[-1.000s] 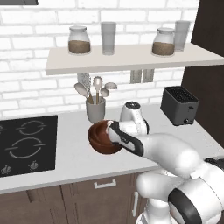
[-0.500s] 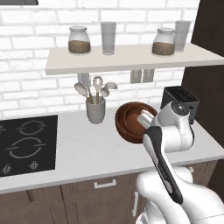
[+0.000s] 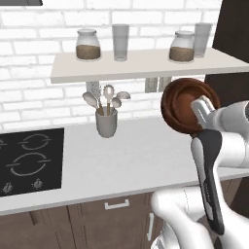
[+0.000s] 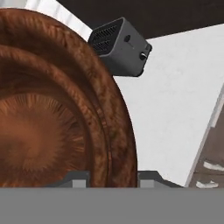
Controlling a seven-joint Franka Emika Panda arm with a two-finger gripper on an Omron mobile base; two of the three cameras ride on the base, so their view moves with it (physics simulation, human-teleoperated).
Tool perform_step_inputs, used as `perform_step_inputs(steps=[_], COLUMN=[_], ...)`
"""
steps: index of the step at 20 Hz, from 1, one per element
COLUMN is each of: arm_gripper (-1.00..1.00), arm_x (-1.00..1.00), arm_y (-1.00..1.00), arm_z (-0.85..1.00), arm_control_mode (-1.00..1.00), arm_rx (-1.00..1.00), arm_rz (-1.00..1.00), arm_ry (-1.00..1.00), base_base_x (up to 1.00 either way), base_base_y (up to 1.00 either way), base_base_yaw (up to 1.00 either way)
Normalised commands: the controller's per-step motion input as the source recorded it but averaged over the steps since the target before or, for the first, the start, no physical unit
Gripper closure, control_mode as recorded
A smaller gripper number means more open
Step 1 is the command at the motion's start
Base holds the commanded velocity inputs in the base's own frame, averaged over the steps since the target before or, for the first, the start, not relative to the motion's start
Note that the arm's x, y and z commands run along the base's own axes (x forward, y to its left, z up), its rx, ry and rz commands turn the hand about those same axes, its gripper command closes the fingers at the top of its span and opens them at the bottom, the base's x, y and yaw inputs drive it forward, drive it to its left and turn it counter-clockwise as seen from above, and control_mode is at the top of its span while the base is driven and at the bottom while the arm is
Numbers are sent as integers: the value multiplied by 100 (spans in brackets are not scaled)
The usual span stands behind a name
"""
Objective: Pick up the bowls on the counter and stack them on top of one another in the open cabinet. Place the smaller bowl on top of the larger bowl.
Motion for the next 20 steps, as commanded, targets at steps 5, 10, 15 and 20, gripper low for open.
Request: perform_step_inputs(steps=[5,10,15,20], arm_gripper=[100,100,100,100], arm_x=[-2,47,96,100], arm_y=[-3,14,13,48], arm_z=[100,100,91,45], arm_control_mode=[-100,-100,-100,-100], arm_rx=[6,4,0,0], arm_rz=[-7,-1,-6,-1], arm_ry=[-29,-12,15,54], base_base_x=[0,0,0,0], base_base_y=[0,0,0,0], base_base_yaw=[0,0,0,0])
